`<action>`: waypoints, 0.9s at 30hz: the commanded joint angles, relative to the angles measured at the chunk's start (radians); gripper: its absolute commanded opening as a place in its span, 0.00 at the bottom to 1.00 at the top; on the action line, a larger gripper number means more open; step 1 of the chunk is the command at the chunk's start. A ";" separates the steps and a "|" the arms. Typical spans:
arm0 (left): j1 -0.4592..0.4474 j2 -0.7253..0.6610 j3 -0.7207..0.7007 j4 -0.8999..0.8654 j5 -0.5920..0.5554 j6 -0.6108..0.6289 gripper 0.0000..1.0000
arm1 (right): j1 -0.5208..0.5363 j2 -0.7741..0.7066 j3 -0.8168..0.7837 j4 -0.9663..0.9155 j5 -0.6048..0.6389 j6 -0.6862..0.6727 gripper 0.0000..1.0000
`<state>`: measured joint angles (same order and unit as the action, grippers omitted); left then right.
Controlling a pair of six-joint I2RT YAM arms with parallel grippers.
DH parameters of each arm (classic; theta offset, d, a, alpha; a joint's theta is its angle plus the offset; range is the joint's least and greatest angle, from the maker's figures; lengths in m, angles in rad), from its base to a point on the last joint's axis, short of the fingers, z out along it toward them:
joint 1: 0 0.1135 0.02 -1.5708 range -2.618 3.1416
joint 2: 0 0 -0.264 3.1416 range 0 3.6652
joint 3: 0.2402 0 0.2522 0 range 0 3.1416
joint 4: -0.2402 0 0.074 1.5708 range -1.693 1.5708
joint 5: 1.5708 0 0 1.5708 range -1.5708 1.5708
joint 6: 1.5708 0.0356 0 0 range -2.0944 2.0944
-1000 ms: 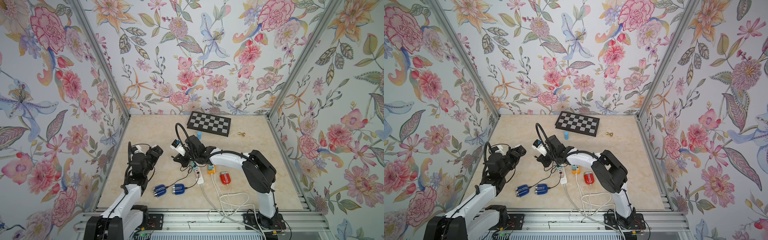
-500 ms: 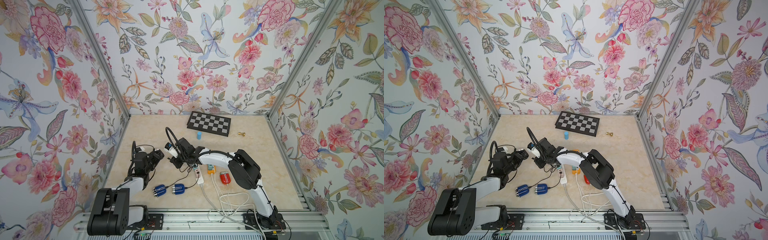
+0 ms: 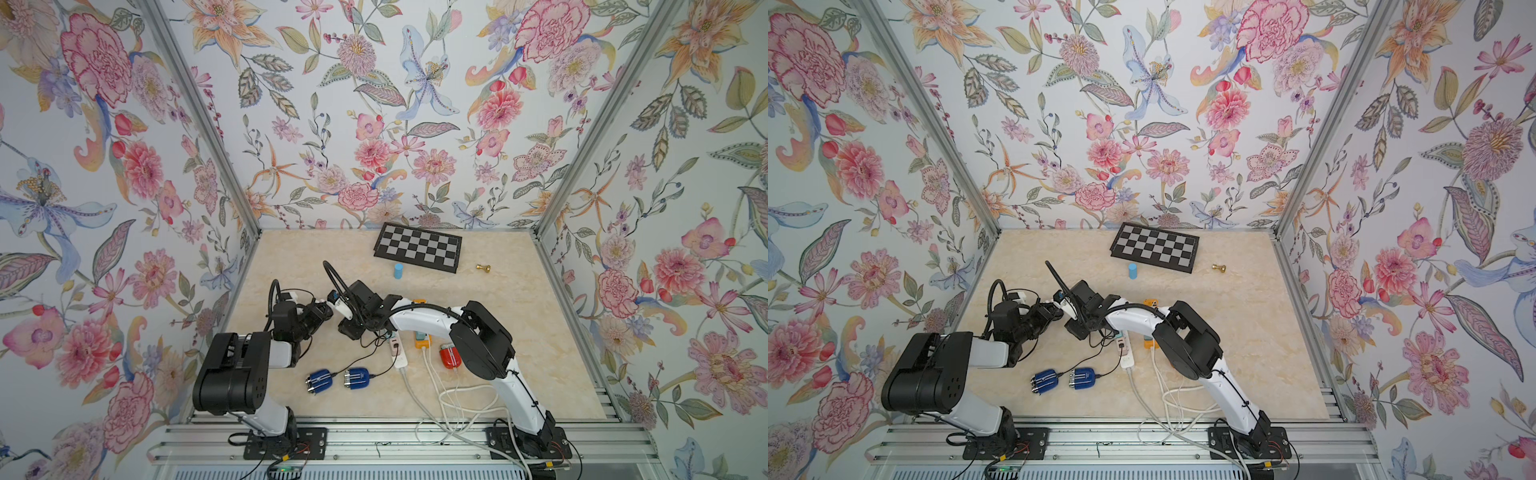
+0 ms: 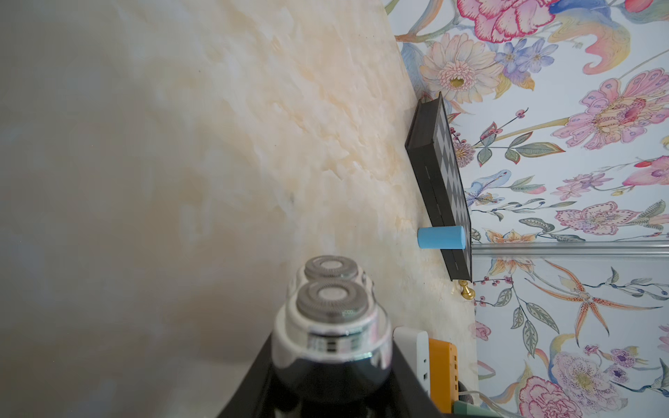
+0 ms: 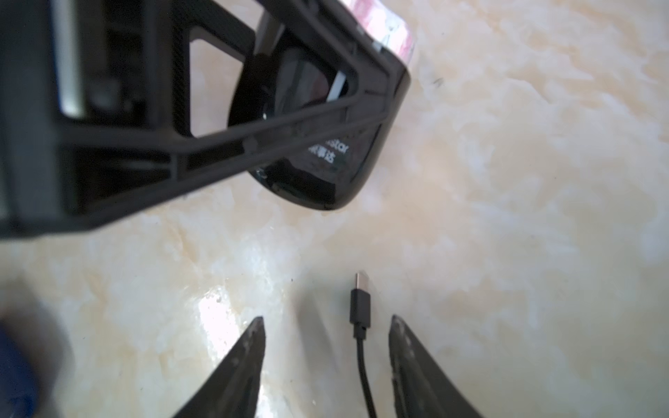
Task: Unplug the electric shaver
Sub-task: Place the electric shaver at the center of the board.
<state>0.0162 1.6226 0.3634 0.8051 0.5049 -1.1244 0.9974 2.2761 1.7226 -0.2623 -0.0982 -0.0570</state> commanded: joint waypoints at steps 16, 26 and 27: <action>0.011 0.072 -0.016 0.119 0.028 0.063 0.05 | -0.026 -0.067 0.097 -0.123 -0.020 0.059 0.69; 0.011 0.035 -0.019 0.038 -0.012 0.138 0.27 | -0.073 -0.108 0.119 -0.131 -0.057 0.115 0.71; 0.012 0.032 -0.021 0.034 -0.015 0.142 0.29 | -0.080 -0.114 0.117 -0.135 -0.061 0.119 0.71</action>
<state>0.0196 1.6791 0.3531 0.8516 0.5156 -1.0302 0.9375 2.2299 1.8122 -0.3706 -0.1310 0.0246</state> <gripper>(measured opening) 0.380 0.714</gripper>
